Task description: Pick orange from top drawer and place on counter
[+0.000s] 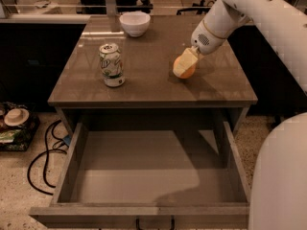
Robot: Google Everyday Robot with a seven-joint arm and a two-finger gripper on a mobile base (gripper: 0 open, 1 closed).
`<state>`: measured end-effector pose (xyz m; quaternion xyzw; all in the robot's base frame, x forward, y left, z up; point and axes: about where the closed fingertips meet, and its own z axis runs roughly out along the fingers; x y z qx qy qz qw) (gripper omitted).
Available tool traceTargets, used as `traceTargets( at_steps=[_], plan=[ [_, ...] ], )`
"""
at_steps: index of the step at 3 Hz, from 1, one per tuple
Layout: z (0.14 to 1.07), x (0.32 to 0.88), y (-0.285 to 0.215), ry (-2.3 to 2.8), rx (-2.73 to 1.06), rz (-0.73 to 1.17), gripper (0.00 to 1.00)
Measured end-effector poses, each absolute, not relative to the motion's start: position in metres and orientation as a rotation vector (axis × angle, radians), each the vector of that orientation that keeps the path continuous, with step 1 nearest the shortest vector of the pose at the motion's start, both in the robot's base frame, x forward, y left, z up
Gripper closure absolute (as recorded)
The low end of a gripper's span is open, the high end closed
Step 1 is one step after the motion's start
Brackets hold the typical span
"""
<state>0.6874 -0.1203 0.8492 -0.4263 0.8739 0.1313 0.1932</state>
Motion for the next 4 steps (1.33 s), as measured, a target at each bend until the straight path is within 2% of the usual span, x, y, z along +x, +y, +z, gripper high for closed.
traceTargets(
  at_steps=[2, 4],
  plan=[
    [0.863, 0.705, -0.125, 2.460, -1.226, 0.244, 1.00],
    [0.852, 0.738, -0.158, 2.417, -1.144, 0.219, 1.00]
  ],
)
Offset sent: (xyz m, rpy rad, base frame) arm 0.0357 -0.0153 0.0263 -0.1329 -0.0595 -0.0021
